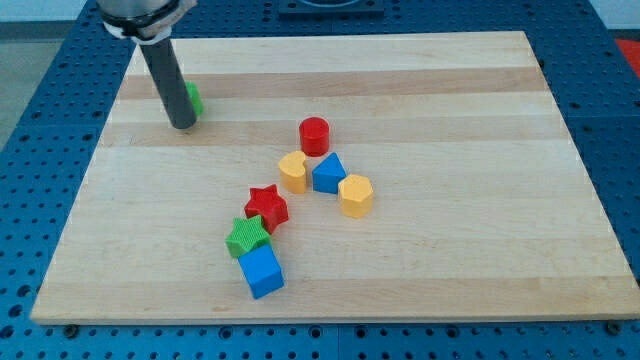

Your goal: Move green circle towards top left

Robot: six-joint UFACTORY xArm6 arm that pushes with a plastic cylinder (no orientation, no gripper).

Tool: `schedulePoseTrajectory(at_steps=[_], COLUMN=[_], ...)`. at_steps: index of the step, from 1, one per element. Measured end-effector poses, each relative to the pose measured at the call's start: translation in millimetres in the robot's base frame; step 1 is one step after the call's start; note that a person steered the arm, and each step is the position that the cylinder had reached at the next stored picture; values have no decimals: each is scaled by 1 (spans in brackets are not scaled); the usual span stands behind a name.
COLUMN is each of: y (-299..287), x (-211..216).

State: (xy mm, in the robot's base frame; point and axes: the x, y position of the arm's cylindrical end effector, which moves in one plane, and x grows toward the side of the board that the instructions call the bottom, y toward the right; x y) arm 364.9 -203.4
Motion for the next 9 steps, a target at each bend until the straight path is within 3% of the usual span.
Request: schedulePoseTrajectory(at_steps=[5, 9], y=[-9, 16], x=[-50, -38])
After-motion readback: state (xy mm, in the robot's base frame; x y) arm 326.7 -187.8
